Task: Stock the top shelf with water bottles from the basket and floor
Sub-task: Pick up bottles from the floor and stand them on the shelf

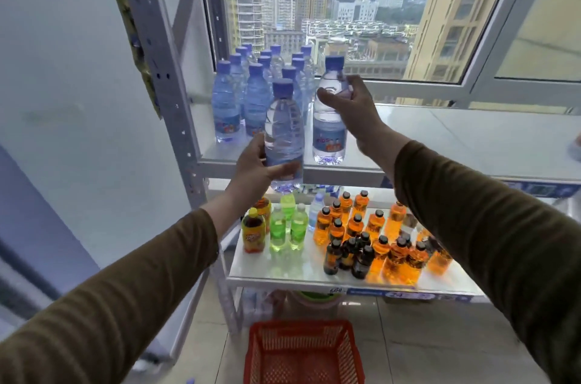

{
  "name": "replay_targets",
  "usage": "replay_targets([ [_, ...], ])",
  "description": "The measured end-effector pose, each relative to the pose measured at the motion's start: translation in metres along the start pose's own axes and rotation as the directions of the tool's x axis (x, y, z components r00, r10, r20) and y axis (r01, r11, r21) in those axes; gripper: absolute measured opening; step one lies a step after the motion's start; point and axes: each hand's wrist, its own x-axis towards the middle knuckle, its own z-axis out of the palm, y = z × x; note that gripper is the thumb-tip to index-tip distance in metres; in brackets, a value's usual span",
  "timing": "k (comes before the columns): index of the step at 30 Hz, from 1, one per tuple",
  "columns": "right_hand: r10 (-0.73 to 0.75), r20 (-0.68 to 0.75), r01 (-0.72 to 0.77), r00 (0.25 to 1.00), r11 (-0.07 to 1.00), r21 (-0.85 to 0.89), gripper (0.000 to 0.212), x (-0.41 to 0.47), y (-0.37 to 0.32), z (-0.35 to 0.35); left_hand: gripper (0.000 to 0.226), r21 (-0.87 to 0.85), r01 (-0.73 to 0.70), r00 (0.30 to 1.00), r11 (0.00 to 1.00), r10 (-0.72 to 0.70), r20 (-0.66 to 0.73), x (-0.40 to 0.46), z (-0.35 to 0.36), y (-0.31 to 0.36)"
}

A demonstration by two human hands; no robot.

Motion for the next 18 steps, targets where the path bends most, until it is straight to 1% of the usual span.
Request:
replay_targets([
  [1, 0.007, -0.003, -0.007, 1.000, 1.000, -0.012, 0.044, 0.010, 0.002, -0.008, 0.045, -0.002, -0.009, 1.000, 1.000, 0.009, 0.001, 0.012, 0.009, -0.001],
  [5, 0.018, -0.020, -0.019, 1.000, 0.999, -0.051, 0.044, 0.052, 0.007, -0.039, 0.063, 0.025, -0.028, 1.000, 0.999, 0.028, 0.008, 0.053, 0.042, -0.009],
  [8, 0.019, -0.023, -0.020, 1.000, 0.998, -0.052, 0.047, 0.089, 0.016, -0.059, 0.060, 0.037, -0.016, 1.000, 0.999, 0.017, -0.014, 0.081, 0.068, -0.013],
  [10, 0.016, -0.010, -0.017, 1.000, 0.998, -0.065, 0.053, 0.116, 0.025, -0.069, 0.059, 0.036, -0.004, 0.999, 0.999, 0.005, -0.047, 0.100, 0.087, -0.017],
  [12, 0.026, 0.033, -0.024, 0.999, 0.998, -0.064, 0.057, 0.146, 0.037, -0.078, 0.056, 0.036, 0.017, 0.996, 0.999, -0.014, -0.083, 0.120, 0.105, -0.022],
  [15, 0.034, 0.107, -0.029, 0.994, 0.998, -0.049, 0.056, 0.192, 0.059, -0.086, 0.049, 0.030, 0.051, 0.988, 0.998, -0.046, -0.149, 0.148, 0.132, -0.033],
  [18, 0.044, 0.175, -0.035, 0.984, 0.998, -0.055, 0.068, 0.231, 0.078, -0.088, 0.047, 0.035, 0.056, 0.974, 0.998, -0.047, -0.222, 0.174, 0.154, -0.043],
])
